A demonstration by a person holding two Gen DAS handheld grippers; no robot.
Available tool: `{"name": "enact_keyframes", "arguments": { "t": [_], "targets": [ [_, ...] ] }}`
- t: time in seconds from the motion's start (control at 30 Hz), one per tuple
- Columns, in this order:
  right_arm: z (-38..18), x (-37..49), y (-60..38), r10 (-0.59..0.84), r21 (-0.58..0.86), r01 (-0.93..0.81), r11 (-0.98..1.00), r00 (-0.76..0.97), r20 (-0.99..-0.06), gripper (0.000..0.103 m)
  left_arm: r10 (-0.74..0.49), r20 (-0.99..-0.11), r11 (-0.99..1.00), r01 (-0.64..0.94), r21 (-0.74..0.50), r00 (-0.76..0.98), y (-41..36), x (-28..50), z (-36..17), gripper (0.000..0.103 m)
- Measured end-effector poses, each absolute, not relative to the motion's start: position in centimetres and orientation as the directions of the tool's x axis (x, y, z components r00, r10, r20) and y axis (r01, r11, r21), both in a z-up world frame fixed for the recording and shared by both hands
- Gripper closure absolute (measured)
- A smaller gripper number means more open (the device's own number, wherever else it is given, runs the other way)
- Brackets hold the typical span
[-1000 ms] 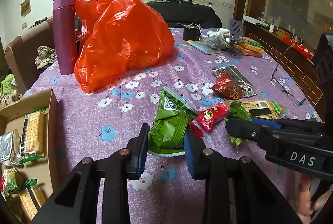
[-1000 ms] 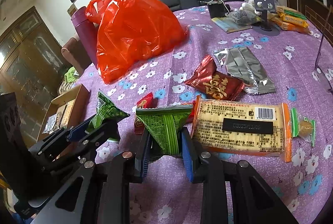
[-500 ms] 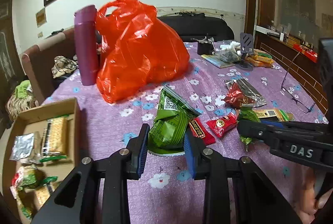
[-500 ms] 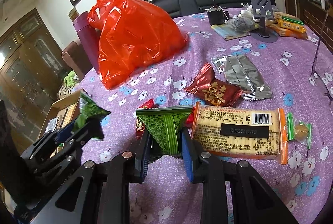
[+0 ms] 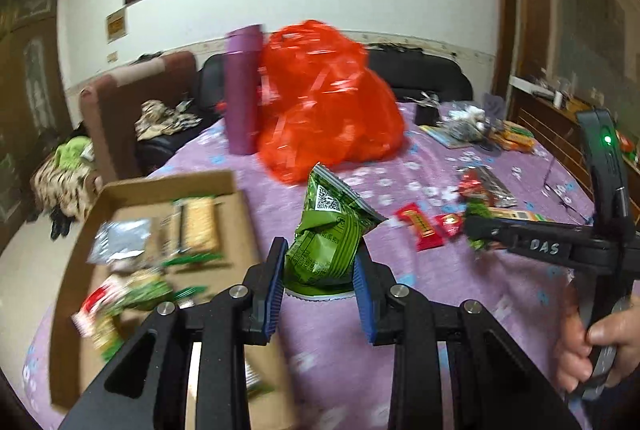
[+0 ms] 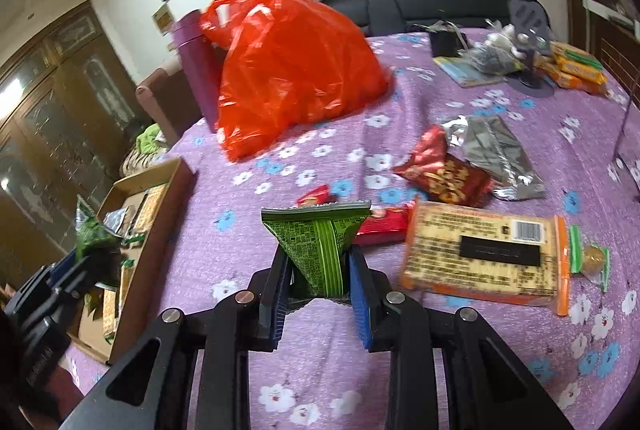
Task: Organize snacks
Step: 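Carry both green bags over the cardboard box and open both tools to release them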
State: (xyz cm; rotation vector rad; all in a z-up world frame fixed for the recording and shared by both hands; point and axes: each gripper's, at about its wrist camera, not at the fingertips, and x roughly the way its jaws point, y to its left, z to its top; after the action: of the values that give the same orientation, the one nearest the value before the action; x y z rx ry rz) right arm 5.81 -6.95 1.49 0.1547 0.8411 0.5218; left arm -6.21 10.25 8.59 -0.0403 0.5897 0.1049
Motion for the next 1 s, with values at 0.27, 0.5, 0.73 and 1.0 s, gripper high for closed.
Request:
{"name": "enact_keyframes", "arguments": {
  "t": [0.27, 0.5, 0.73, 1.0],
  "targets": [
    [3.1, 1.4, -0.1, 0.612, 0.378, -0.515, 0.770, 0.429, -0.664, 0.072, 0.149, -0.585, 0.974, -0.221, -0.053, 0.797, 17.7, -9.8, 7.0, 0.072],
    [3.1, -2.8, 9.5, 0.671, 0.366, -0.661, 0.655, 0.286, -0.685, 0.072, 0.174, -0.621, 0.952, -0.292, -0.093, 0.765, 22.4, -11.4, 5.2, 0.072],
    [1.4, -3.5, 13.4, 0.655, 0.345, -0.695, 0.631, 0.239, -0.717, 0.072, 0.158, -0.606, 0.952, -0.282, -0.114, 0.780, 23.9, -12.6, 4.2, 0.072],
    [0.8, -3.9, 15.0, 0.635, 0.271, -0.719, 0.640, 0.297, -0.713, 0.072, 0.110, -0.611, 0.957, -0.249, -0.147, 0.784, 24.1, -12.1, 4.1, 0.072]
  ]
}}
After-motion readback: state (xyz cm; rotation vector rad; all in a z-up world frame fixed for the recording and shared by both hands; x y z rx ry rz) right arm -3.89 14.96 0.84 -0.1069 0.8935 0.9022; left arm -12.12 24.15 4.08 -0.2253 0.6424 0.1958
